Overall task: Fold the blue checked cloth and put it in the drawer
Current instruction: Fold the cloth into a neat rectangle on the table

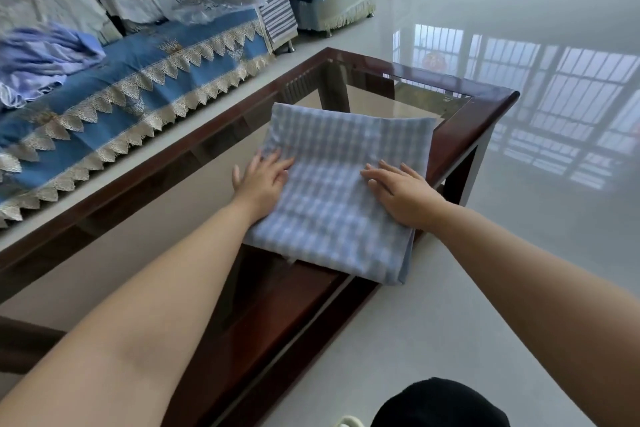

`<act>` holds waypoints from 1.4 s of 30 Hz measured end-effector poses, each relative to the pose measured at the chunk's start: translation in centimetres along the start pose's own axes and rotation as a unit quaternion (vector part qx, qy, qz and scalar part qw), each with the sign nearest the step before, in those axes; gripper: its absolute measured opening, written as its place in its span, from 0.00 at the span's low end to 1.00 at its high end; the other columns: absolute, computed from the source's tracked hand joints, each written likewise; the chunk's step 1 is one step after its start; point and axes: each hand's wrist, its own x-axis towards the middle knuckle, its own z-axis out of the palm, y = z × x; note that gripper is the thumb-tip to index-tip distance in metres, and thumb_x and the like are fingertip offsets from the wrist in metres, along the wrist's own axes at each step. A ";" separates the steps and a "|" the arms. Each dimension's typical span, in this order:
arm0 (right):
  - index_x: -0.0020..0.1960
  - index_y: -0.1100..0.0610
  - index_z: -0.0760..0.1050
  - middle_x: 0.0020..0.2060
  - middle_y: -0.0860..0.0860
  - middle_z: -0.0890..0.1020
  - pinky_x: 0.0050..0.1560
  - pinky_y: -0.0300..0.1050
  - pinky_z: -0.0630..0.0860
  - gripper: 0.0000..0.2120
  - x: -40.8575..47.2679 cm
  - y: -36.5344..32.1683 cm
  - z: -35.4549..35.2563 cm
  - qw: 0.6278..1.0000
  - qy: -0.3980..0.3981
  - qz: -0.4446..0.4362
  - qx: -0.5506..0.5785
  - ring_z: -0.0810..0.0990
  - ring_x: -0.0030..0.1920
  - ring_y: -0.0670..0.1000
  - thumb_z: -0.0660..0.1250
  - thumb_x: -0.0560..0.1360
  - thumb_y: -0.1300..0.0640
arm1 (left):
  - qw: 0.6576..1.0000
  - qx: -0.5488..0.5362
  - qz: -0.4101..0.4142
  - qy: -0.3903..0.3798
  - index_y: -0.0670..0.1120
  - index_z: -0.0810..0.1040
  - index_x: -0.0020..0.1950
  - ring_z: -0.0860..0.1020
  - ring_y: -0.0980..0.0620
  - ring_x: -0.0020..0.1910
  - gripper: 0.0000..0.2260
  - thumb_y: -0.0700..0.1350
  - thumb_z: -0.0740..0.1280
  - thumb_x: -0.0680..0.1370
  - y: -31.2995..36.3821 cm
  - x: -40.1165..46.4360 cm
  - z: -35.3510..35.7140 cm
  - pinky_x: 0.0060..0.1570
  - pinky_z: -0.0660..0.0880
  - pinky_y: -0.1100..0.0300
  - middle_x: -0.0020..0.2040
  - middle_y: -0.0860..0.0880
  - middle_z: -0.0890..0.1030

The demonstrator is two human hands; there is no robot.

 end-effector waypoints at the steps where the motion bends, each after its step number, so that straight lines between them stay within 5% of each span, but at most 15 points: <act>1: 0.70 0.50 0.68 0.70 0.48 0.70 0.74 0.47 0.56 0.18 -0.6 0.5 0.0 0.997 0.046 0.009 0.063 0.63 0.73 0.51 0.50 0.83 0.52 | 0.999 -0.020 -0.020 0.015 0.61 0.67 0.71 0.52 0.47 0.76 0.17 0.51 0.53 0.82 -0.4 -0.3 0.0 0.71 0.50 0.42 0.77 0.57 0.55; 3: 0.64 0.56 0.74 0.62 0.52 0.78 0.70 0.45 0.65 0.15 -2.5 1.8 0.4 0.983 0.169 -0.023 0.067 0.72 0.67 0.55 0.57 0.80 0.62 | 0.999 -0.032 -0.029 0.008 0.61 0.70 0.69 0.60 0.40 0.72 0.16 0.51 0.55 0.82 -1.1 -0.4 -0.4 0.69 0.59 0.44 0.77 0.54 0.56; 5: 0.63 0.61 0.74 0.63 0.57 0.78 0.69 0.51 0.67 0.18 -4.4 3.9 1.5 0.966 0.229 -0.102 -0.063 0.73 0.67 0.58 0.64 0.74 0.69 | 0.999 -0.021 -0.027 -0.019 0.61 0.69 0.69 0.63 0.37 0.69 0.16 0.52 0.55 0.81 -1.1 -0.4 -1.0 0.68 0.63 0.44 0.77 0.53 0.56; 10: 0.74 0.51 0.58 0.72 0.53 0.67 0.72 0.63 0.58 0.39 -6.3 5.3 2.8 0.968 0.140 -0.119 -0.169 0.60 0.75 0.57 0.74 0.68 0.56 | 0.998 -0.013 -0.040 -0.043 0.61 0.69 0.70 0.62 0.38 0.70 0.17 0.53 0.56 0.81 -0.4 -0.6 -2.3 0.70 0.58 0.48 0.77 0.52 0.56; 16: 0.67 0.52 0.72 0.66 0.52 0.75 0.68 0.63 0.64 0.28 -6.4 5.1 0.7 0.951 0.141 -0.166 -0.220 0.70 0.69 0.60 0.74 0.69 0.53 | 0.990 0.038 -0.013 -0.136 0.58 0.67 0.72 0.68 0.46 0.68 0.22 0.59 0.61 0.78 -1.5 -3.4 -3.8 0.66 0.64 0.53 0.72 0.50 0.62; 20: 0.67 0.56 0.71 0.66 0.52 0.76 0.72 0.56 0.62 0.24 -6.2 5.5 -0.5 0.937 0.131 -0.202 -0.254 0.71 0.69 0.58 0.66 0.72 0.54 | 0.983 0.113 0.128 -0.062 0.59 0.64 0.74 0.63 0.47 0.73 0.22 0.61 0.54 0.79 -4.9 -6.2 -3.5 0.67 0.63 0.49 0.75 0.56 0.62; 23: 0.63 0.59 0.76 0.62 0.54 0.79 0.70 0.53 0.63 0.21 -5.6 5.3 -0.9 0.931 0.141 -0.229 -0.246 0.75 0.65 0.58 0.71 0.70 0.60 | 0.975 0.128 0.174 -0.061 0.61 0.54 0.75 0.58 0.51 0.76 0.25 0.46 0.56 0.80 -8.2 -7.6 -2.5 0.68 0.60 0.52 0.75 0.61 0.58; 25: 0.62 0.59 0.77 0.62 0.54 0.79 0.66 0.55 0.70 0.24 -5.5 5.3 -1.1 0.955 0.132 -0.209 -0.167 0.75 0.64 0.58 0.75 0.66 0.63 | 0.976 0.107 0.163 -0.092 0.62 0.53 0.75 0.58 0.53 0.75 0.29 0.40 0.58 0.80 -8.9 -7.9 -2.0 0.69 0.58 0.55 0.76 0.63 0.54; 28: 0.62 0.54 0.77 0.62 0.51 0.79 0.62 0.52 0.74 0.26 -5.5 4.7 -1.3 0.984 0.107 -0.124 -0.065 0.75 0.66 0.55 0.75 0.65 0.65 | 0.986 0.016 0.106 -0.126 0.65 0.58 0.73 0.60 0.52 0.74 0.25 0.52 0.60 0.77 -8.1 -7.6 -2.7 0.72 0.57 0.52 0.75 0.62 0.60; 30: 0.59 0.60 0.79 0.56 0.56 0.82 0.61 0.53 0.73 0.24 -5.5 2.8 -1.9 0.995 0.103 -0.013 0.005 0.78 0.60 0.58 0.70 0.68 0.47 | 0.984 -0.055 0.053 -0.160 0.69 0.61 0.70 0.60 0.50 0.74 0.26 0.58 0.63 0.73 -8.2 -7.4 -3.3 0.73 0.57 0.48 0.75 0.56 0.63; 32: 0.46 0.66 0.79 0.41 0.59 0.81 0.51 0.55 0.72 0.39 -5.3 1.5 -2.5 0.991 0.085 0.066 0.080 0.78 0.50 0.58 0.62 0.62 0.29 | 0.972 -0.125 0.044 -0.192 0.71 0.64 0.65 0.61 0.49 0.74 0.25 0.55 0.68 0.72 -8.3 -7.2 -3.6 0.74 0.58 0.49 0.75 0.50 0.62; 35: 0.37 0.57 0.72 0.28 0.52 0.74 0.34 0.46 0.67 0.20 -4.7 0.0 -2.8 0.988 0.107 0.109 0.020 0.74 0.36 0.58 0.59 0.76 0.41 | 0.952 -0.199 0.060 -0.224 0.60 0.71 0.63 0.72 0.61 0.65 0.22 0.38 0.69 0.76 -7.6 -7.3 -3.8 0.64 0.67 0.67 0.68 0.51 0.71; 36: 0.35 0.55 0.70 0.27 0.51 0.72 0.34 0.45 0.65 0.20 -4.8 -0.4 -3.0 0.987 0.116 0.109 0.014 0.72 0.34 0.56 0.59 0.78 0.43 | 0.954 -0.221 0.041 -0.197 0.52 0.73 0.61 0.76 0.67 0.56 0.18 0.35 0.68 0.76 -6.9 -7.6 -3.9 0.54 0.71 0.74 0.60 0.52 0.76; 38: 0.32 0.54 0.69 0.27 0.50 0.73 0.38 0.46 0.65 0.21 -4.8 -0.7 -3.2 0.983 0.141 0.109 0.040 0.72 0.35 0.55 0.60 0.78 0.42 | 0.968 -0.241 0.002 -0.075 0.44 0.76 0.55 0.79 0.60 0.45 0.09 0.44 0.68 0.76 -5.9 -8.7 -4.1 0.41 0.73 0.73 0.46 0.53 0.78; 42: 0.42 0.54 0.75 0.37 0.49 0.79 0.41 0.47 0.71 0.18 -3.9 -1.4 -3.7 0.952 0.231 0.116 0.164 0.77 0.40 0.53 0.61 0.77 0.40 | 0.917 -0.374 -0.062 0.123 0.44 0.81 0.49 0.80 0.50 0.45 0.13 0.54 0.68 0.76 -4.4 -9.5 -5.4 0.46 0.73 0.59 0.43 0.48 0.82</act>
